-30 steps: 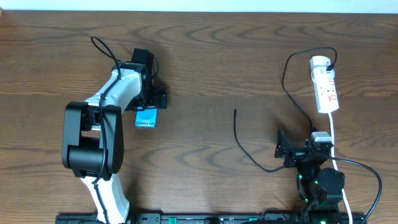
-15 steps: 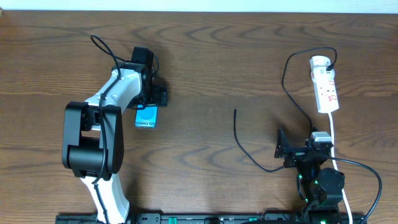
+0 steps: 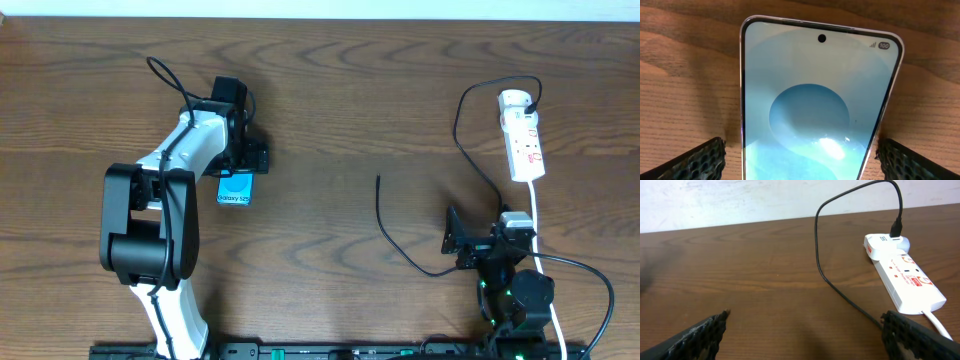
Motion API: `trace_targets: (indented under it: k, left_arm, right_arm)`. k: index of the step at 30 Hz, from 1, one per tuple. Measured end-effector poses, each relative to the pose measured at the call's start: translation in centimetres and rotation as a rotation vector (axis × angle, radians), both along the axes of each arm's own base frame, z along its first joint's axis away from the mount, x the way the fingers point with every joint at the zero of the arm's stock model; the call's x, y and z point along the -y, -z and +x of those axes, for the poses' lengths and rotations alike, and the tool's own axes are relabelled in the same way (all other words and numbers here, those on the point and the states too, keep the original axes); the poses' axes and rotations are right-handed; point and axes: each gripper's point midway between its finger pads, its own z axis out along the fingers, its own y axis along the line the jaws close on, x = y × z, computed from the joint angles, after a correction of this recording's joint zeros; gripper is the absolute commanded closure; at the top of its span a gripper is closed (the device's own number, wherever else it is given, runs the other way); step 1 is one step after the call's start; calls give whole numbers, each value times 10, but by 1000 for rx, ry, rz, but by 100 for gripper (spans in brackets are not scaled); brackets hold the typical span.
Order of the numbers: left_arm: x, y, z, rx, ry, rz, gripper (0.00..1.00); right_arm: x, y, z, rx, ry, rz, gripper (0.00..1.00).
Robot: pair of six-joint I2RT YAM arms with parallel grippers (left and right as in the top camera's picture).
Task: Plug charger to phone and switch on socket
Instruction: 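Lower the left gripper onto the phone's top edge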
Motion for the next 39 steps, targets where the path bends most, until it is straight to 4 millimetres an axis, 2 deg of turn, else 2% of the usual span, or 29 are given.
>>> trace_targets:
  k: [8, 39]
  left_arm:
    - [6, 0, -1, -5, 36, -30, 2]
    - [6, 3, 0, 12, 55, -33, 2]
  right_arm:
    - [0, 0, 0, 0, 0, 0, 1]
    - [0, 0, 0, 0, 0, 0, 1]
